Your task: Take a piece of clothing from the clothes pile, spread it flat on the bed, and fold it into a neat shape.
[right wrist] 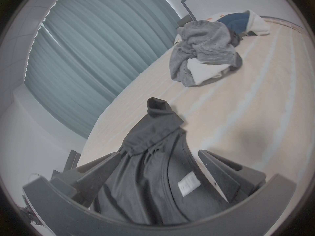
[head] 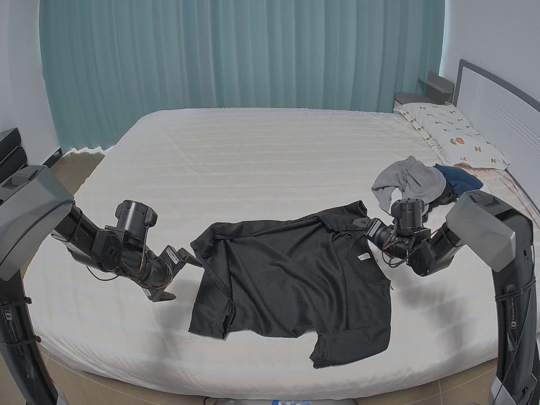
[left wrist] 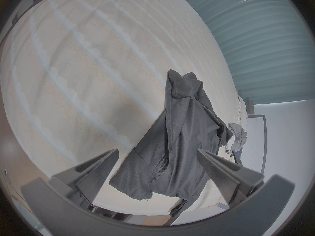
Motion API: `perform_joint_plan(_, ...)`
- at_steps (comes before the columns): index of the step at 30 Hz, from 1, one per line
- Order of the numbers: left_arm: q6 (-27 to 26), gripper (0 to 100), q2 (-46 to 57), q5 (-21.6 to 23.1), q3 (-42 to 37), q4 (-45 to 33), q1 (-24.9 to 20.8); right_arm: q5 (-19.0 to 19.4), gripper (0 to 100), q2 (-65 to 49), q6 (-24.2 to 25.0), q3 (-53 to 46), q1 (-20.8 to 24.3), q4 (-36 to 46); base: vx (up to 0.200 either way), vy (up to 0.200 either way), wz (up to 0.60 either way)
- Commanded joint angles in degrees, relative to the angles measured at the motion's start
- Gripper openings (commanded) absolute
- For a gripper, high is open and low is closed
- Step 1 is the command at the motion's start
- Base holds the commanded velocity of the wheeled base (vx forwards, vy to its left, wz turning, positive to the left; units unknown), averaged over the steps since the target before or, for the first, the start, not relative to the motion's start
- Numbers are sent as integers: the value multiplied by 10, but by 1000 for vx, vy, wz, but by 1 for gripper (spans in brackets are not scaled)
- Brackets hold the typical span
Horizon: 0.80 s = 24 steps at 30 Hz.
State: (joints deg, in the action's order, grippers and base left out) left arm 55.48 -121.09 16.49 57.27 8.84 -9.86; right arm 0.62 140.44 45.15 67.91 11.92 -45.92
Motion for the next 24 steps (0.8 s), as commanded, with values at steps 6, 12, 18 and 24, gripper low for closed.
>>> perform_joint_plan(6, 18, 100, 87, -16, -91, 4, -34, 117, 100, -220, 108, -397, -9, -169, -33, 0, 0)
perform_joint_plan(12, 57, 100, 82, -16, -118, 51, -52, 124, 100, -171, 109, -459, -3, -256, -200, 0, 0)
perform_joint_plan(18, 58, 100, 47, -23, -142, 105, -53, 136, 100, -162, 131, -500, 5, -290, -167, 0, 0)
perform_joint_plan(24, 60, 100, 14, -99, -134, 144, -60, 146, 100, -140, 142, -509, 13, -305, 0, 0, 0)
